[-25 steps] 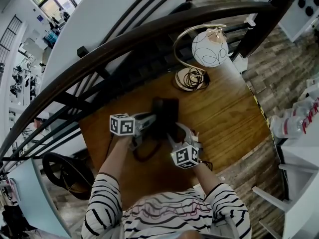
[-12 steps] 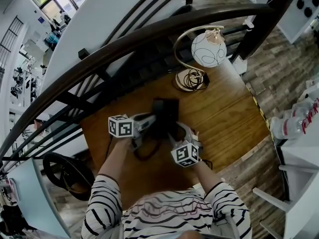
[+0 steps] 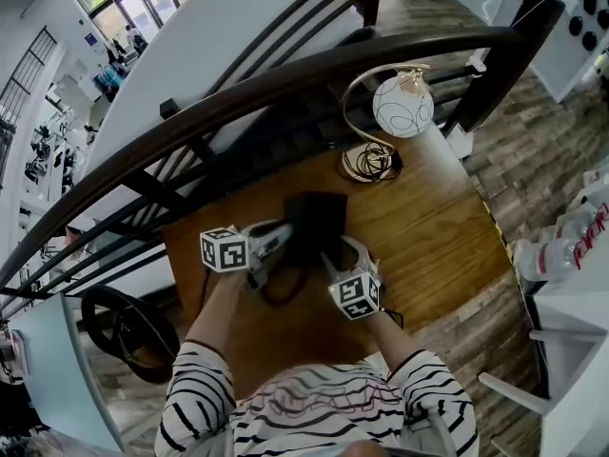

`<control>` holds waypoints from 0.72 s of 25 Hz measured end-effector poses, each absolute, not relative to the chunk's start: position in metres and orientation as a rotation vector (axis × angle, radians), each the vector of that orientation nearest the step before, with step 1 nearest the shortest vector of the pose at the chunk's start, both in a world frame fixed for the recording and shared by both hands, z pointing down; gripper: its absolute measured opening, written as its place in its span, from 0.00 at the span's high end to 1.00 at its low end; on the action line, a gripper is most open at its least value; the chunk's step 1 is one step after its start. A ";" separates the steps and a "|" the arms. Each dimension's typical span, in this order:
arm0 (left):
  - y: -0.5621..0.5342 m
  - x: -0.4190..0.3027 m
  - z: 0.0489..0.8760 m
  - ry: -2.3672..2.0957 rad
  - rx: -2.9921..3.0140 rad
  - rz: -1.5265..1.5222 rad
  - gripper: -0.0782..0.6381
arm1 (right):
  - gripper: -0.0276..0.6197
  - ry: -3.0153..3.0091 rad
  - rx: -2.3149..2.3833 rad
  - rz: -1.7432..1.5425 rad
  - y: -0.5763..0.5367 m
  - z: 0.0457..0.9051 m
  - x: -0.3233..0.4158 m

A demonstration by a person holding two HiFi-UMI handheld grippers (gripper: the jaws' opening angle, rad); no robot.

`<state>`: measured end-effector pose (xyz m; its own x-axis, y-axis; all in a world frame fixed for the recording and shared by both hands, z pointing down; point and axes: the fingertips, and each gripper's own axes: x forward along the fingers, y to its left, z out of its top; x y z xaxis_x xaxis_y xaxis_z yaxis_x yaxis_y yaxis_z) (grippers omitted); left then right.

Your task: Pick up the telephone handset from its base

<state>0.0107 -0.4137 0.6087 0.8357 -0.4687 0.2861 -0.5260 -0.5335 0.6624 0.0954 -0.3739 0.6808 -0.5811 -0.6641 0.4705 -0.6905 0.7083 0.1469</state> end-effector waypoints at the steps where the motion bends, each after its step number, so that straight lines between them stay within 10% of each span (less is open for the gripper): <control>1: -0.409 0.009 0.605 -0.727 2.230 0.090 0.79 | 0.65 -2.420 1.045 0.073 -0.371 0.676 0.096; 18: -0.323 -0.004 0.539 -0.769 2.335 -0.010 0.79 | 0.79 -2.502 1.324 0.141 -0.294 0.575 0.114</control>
